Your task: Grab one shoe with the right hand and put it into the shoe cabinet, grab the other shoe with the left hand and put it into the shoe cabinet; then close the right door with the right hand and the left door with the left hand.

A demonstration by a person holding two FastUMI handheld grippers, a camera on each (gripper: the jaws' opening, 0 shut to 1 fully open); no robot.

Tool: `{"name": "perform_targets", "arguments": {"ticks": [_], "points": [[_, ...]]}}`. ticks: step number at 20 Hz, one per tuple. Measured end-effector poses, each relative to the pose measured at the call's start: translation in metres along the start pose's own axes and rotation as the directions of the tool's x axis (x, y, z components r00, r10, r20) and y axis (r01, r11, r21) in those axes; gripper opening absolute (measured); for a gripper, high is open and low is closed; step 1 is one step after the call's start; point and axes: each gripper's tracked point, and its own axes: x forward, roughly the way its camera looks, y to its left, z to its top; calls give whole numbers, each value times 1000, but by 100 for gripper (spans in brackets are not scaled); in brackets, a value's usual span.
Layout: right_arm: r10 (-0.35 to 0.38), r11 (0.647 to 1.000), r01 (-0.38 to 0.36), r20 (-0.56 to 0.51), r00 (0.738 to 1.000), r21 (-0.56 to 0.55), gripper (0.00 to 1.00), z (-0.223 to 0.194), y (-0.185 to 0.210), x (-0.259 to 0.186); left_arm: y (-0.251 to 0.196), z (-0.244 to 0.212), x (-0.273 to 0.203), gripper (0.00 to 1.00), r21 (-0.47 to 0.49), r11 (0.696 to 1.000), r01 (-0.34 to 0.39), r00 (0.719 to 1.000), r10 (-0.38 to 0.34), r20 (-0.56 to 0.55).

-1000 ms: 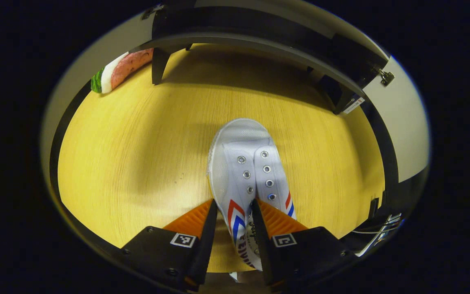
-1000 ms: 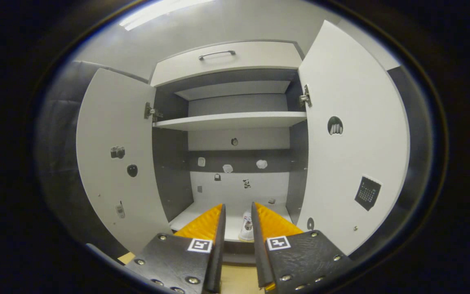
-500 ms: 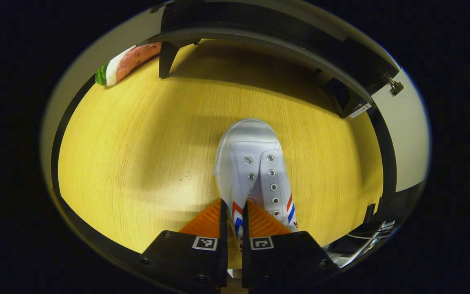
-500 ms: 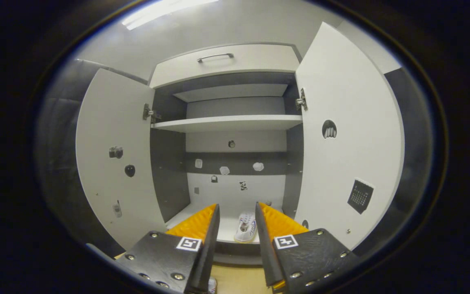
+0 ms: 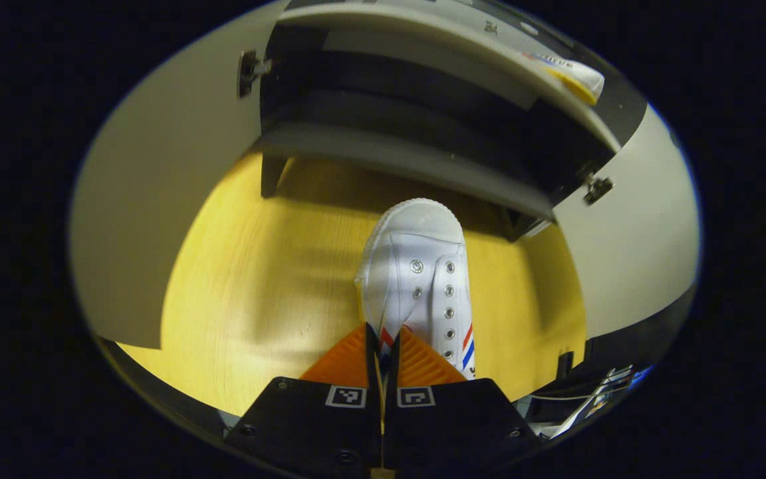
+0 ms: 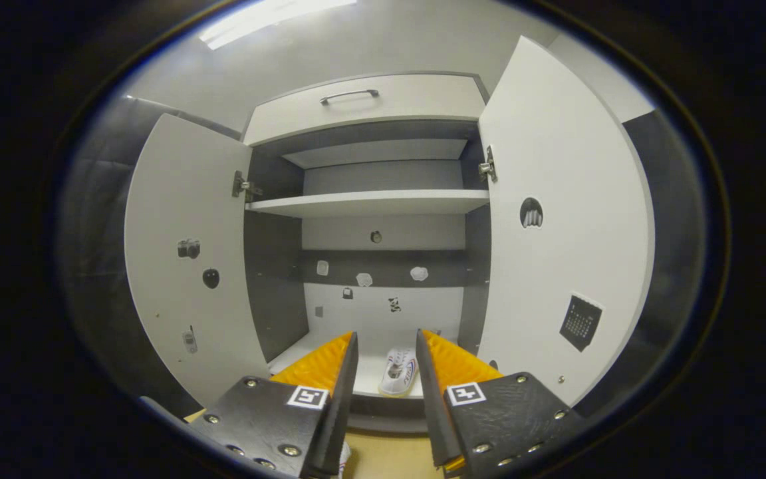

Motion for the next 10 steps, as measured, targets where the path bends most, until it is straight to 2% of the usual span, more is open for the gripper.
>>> {"name": "perform_targets", "arguments": {"ticks": [3, 4, 5, 6, 7, 8, 10], "points": [[5, 1000, -5, 17, 1000, 9, 51, 4, 0, -3, -11, 55, -46, 3, 22, 999, 32, 990, -35, 134], [5, 1000, -5, 21, 1000, 10, 46, 5, 0, -4, -11, 69, -60, 2, 30, 999, 44, 983, -48, 177], [5, 1000, -5, 26, 1000, 9, 51, 6, 0, -5, -15, 89, -75, 2, 40, 998, 54, 975, -61, 214], [10, 1000, -10, 25, 1000, 9, 46, 6, 1, -7, -22, 108, -88, 2, 49, 997, 68, 963, -78, 256], [16, 1000, -17, 24, 1000, 8, 46, 5, 2, -9, -29, 129, -97, 2, 59, 995, 85, 953, -98, 287], [21, 1000, -21, 26, 999, 6, 51, 5, 3, -11, -34, 150, -105, 2, 67, 993, 99, 943, -115, 312], [25, 1000, -25, 30, 999, 1, 51, 5, 4, -16, -41, 190, -115, 2, 79, 990, 115, 923, -136, 361]]}}
